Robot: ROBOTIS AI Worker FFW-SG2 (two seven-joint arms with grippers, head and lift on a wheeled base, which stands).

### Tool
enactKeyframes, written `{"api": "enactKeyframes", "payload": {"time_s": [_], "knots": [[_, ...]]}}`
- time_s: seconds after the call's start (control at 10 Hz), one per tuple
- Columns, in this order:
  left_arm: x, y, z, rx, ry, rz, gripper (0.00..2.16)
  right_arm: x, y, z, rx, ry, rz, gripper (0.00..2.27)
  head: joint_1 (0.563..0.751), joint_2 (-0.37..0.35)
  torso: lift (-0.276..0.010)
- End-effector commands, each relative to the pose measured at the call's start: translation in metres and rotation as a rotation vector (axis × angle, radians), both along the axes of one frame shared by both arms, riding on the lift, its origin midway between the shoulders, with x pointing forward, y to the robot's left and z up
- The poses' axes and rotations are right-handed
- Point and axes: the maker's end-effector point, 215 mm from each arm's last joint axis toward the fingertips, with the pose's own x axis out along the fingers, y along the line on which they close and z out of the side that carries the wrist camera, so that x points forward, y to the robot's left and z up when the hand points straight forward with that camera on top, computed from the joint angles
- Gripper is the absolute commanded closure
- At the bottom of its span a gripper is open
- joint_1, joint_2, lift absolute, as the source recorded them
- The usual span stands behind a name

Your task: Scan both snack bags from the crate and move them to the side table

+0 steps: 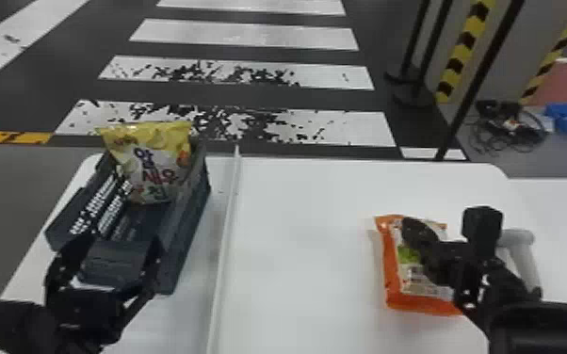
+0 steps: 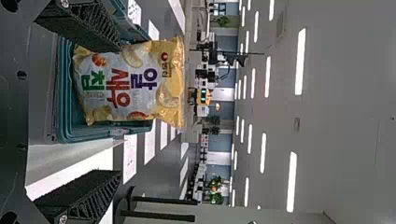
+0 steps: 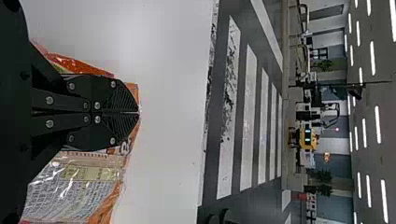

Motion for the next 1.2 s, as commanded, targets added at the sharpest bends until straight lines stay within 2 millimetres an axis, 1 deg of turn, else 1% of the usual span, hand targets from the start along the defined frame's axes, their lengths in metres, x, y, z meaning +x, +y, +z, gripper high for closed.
{"api": "enactKeyframes", "payload": {"time_s": [0.0, 0.3, 0.6, 0.7, 0.8, 1.1], "knots": [[0.0, 0.0, 0.0, 0.0, 0.0, 0.001, 0.06, -0.001, -0.002, -0.01, -0.003, 0.015, -0.002, 2.19, 0.695, -0.049, -0.099], [0.0, 0.0, -0.001, 0.001, 0.003, 0.0, 0.06, -0.003, -0.001, -0.024, 0.0, 0.02, 0.0, 2.19, 0.695, -0.052, -0.099], [0.0, 0.001, -0.001, 0.003, 0.003, 0.0, 0.06, -0.001, 0.003, -0.03, 0.003, 0.018, 0.005, 2.19, 0.695, -0.051, -0.099], [0.0, 0.0, 0.0, 0.0, 0.0, 0.001, 0.06, 0.0, 0.004, -0.027, 0.006, 0.01, 0.006, 2.19, 0.695, -0.048, -0.099], [0.0, 0.0, 0.0, 0.0, 0.0, 0.001, 0.06, 0.0, 0.003, -0.017, 0.009, -0.008, 0.005, 2.19, 0.695, -0.047, -0.099], [0.0, 0.001, 0.0, 0.0, 0.0, 0.003, 0.07, -0.001, 0.002, 0.023, 0.018, -0.082, 0.002, 2.19, 0.695, -0.044, -0.099]]}}
